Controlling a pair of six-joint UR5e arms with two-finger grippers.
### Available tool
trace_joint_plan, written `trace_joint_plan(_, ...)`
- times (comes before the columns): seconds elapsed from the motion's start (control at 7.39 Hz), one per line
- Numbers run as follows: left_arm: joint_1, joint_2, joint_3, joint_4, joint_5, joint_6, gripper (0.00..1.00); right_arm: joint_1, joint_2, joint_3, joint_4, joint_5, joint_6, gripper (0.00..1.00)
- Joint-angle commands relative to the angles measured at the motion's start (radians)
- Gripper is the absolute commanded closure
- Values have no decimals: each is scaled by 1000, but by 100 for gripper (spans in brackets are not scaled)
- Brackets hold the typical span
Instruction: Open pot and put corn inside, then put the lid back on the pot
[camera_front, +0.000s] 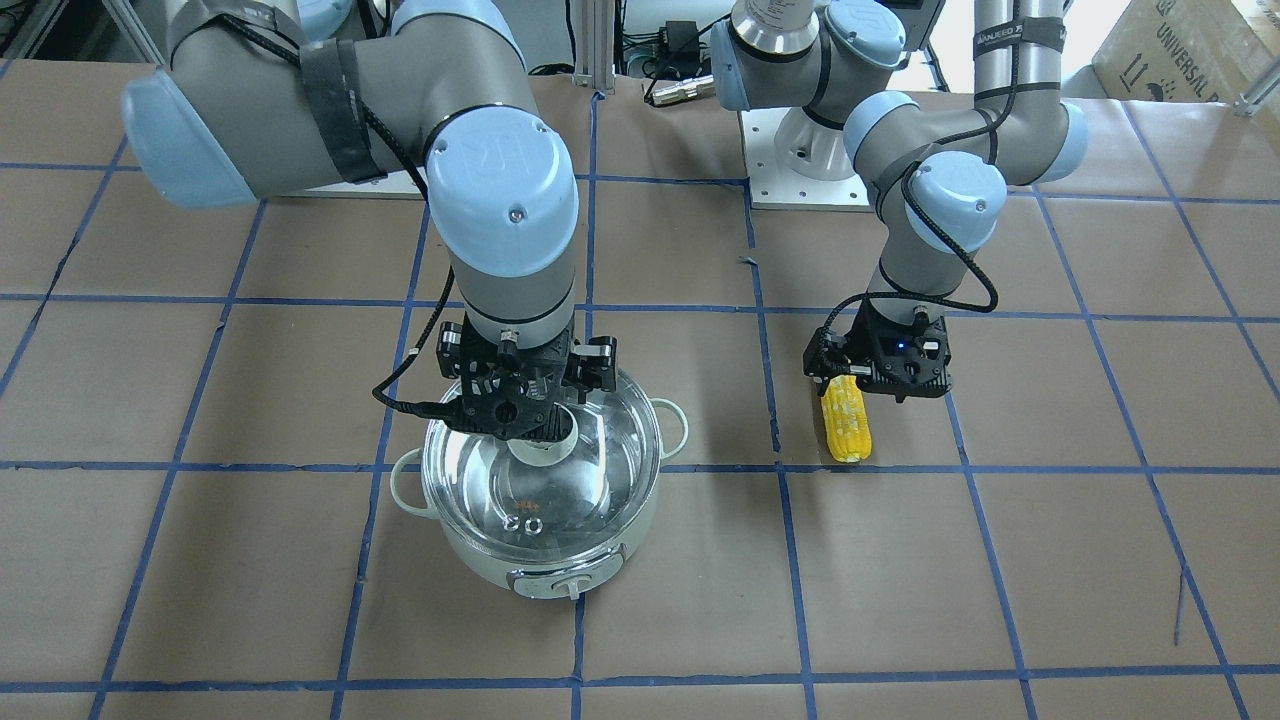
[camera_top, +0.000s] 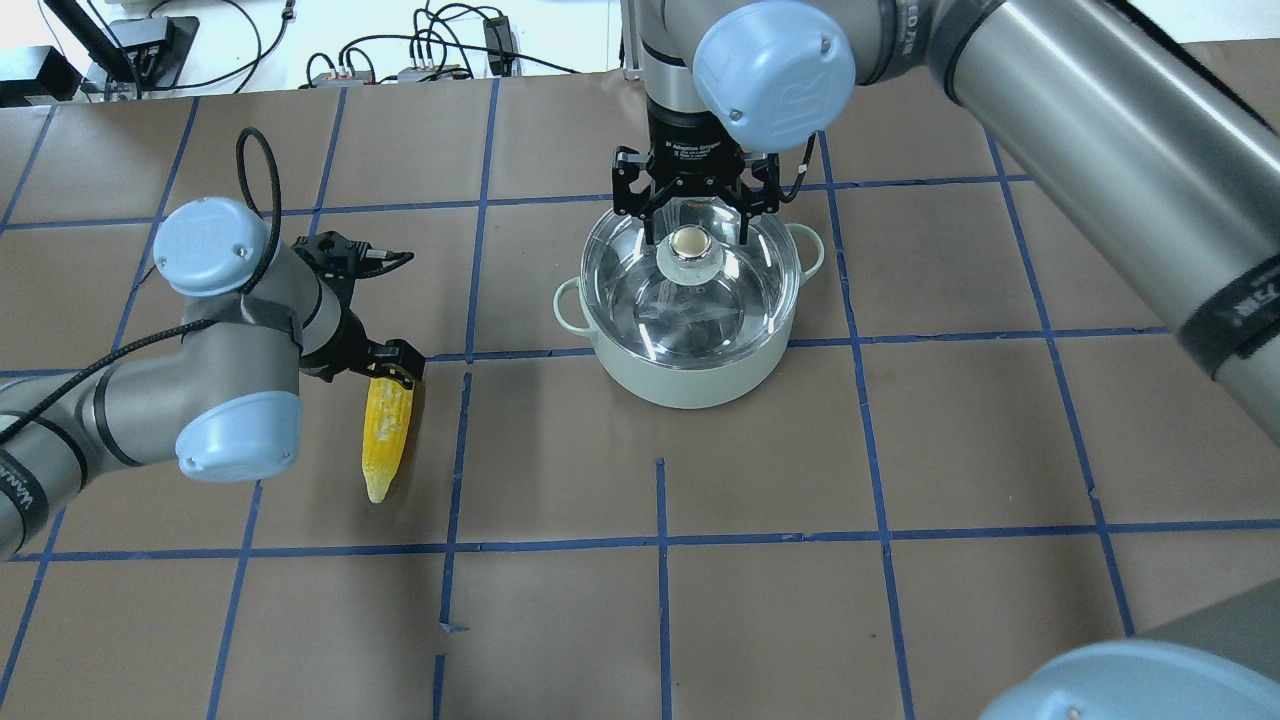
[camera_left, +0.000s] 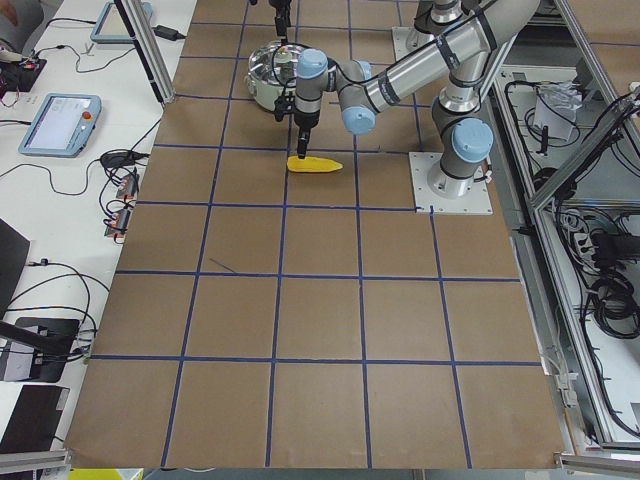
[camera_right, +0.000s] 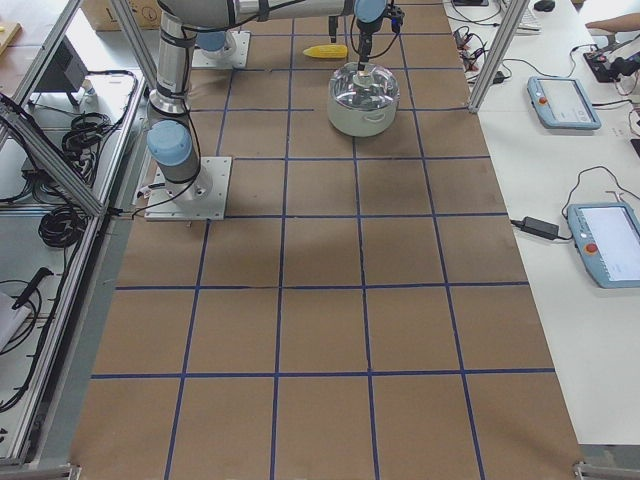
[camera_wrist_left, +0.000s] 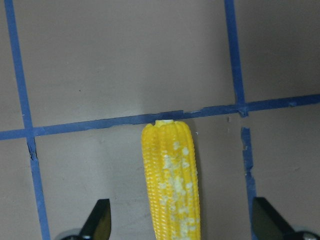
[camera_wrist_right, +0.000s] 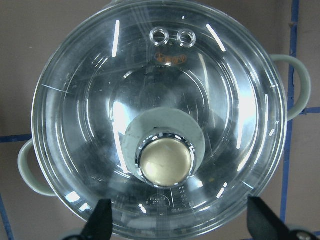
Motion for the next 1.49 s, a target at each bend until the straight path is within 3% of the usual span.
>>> trace_joint_plan(0.0,6,-42,-73,147,-2,74,0,5,25,11,-68,1,19,19)
trace_joint_plan(0.54,7,-84,-75,215,-8,54,1,5,50,19,-74,-4,3,20)
trace_joint_plan(0.81,48,-87,-75,215,-27,53,2,-2,53,22,-97,5,-4,81)
trace_joint_plan(0.95,58,-84,-77,215,-57,51,5,-11,57,14,-95,8,-4,93)
trace_joint_plan(1.22,52,-72,-77,215,-56,21,11,-13,47,-48,-77,5,-4,93)
trace_joint_plan(1.35,49,-69,-78,214,-54,17,13,-16,39,-112,8,5,-5,93)
